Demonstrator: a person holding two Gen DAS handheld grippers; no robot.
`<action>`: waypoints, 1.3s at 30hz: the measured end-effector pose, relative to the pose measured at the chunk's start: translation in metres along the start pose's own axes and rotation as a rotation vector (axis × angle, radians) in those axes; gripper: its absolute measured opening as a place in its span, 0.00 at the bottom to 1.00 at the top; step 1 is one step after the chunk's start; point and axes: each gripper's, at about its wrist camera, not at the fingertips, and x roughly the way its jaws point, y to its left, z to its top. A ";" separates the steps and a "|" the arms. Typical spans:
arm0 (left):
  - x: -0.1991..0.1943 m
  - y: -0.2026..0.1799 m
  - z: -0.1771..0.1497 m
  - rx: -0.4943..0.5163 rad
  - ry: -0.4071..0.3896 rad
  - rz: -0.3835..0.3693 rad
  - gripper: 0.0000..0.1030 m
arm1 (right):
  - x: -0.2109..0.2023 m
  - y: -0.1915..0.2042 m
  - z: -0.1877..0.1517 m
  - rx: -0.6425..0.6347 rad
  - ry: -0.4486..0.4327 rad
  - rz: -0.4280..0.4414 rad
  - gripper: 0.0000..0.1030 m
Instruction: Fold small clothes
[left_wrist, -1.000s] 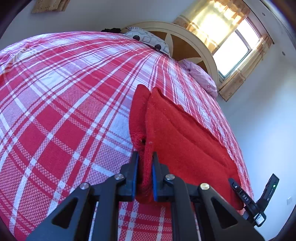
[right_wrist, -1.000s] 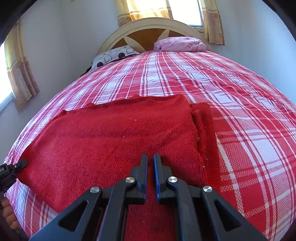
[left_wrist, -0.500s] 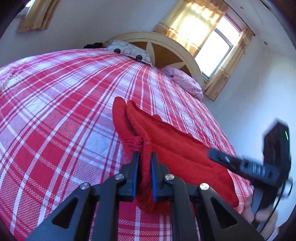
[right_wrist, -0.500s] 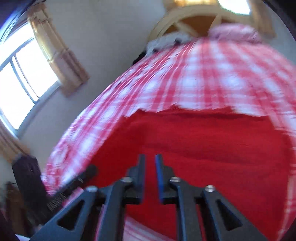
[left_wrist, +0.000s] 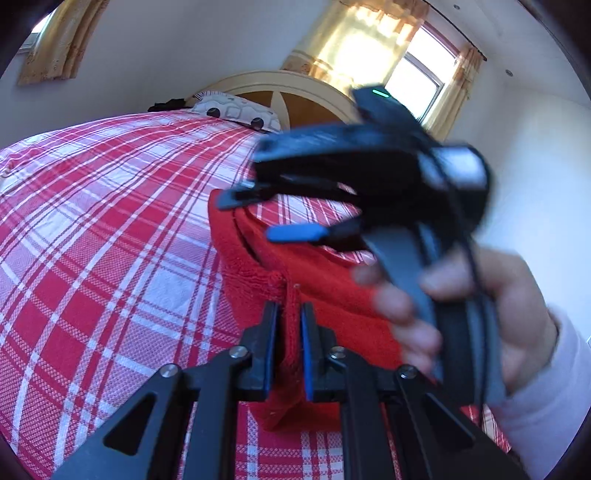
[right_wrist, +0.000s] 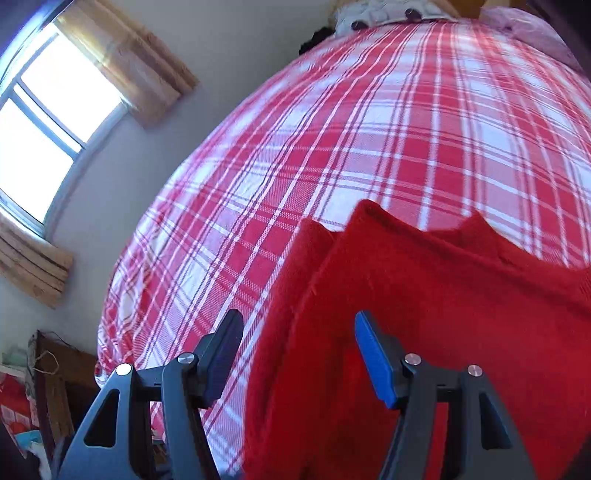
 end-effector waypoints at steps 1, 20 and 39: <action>0.001 -0.001 -0.001 0.005 0.002 -0.001 0.12 | 0.011 0.004 0.007 -0.016 0.034 -0.018 0.62; 0.000 -0.023 0.001 0.071 0.017 -0.008 0.12 | 0.002 -0.054 0.010 0.128 -0.022 0.019 0.15; 0.033 -0.176 -0.018 0.338 0.089 -0.241 0.12 | -0.171 -0.205 -0.072 0.358 -0.287 0.126 0.14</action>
